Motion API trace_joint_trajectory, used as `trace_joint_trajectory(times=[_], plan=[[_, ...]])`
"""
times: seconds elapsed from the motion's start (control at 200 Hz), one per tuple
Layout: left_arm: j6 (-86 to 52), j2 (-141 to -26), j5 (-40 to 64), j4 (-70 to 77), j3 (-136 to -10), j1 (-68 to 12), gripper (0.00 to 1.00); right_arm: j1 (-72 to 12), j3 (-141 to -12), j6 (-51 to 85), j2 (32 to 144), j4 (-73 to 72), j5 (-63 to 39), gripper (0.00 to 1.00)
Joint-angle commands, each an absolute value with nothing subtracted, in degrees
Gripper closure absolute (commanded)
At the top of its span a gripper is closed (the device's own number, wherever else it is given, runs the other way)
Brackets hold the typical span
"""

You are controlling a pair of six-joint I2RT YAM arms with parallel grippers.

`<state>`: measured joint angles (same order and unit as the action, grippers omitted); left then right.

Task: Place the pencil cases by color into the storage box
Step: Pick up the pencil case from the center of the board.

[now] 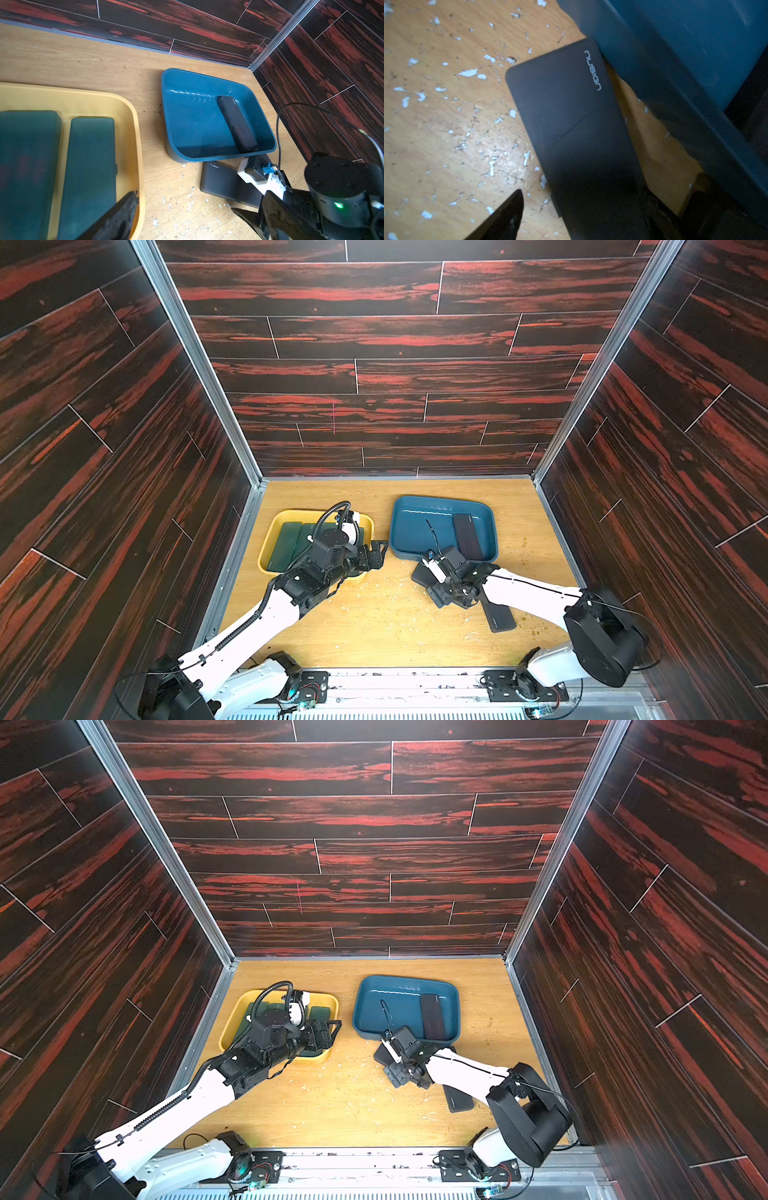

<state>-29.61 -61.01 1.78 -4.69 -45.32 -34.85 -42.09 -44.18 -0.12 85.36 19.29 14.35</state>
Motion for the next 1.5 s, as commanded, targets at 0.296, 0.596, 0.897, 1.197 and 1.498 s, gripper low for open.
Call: trace_joint_trajectory(times=[0.296,0.596,0.897,1.197,1.498], plan=[[-30.3,-60.1,3.3,-6.3,-48.4,-35.0,0.05,-40.4,-46.9,-2.9,90.6,17.9,16.7,0.12],[-30.2,-60.2,2.8,-6.7,-49.1,-35.0,0.05,-40.3,-48.3,-2.7,93.7,18.1,13.7,0.14],[-30.5,-59.8,2.0,-6.0,-48.3,-35.0,0.05,-43.8,-49.6,-2.1,96.5,18.6,13.8,0.22],[-30.2,-59.6,1.1,-6.5,-48.1,-34.9,0.05,-47.3,-52.9,-1.0,98.5,20.2,12.9,0.37],[-30.5,-59.0,-0.3,-7.4,-48.3,-34.9,0.05,-49.3,-54.1,0.9,95.3,21.9,9.6,0.43]])
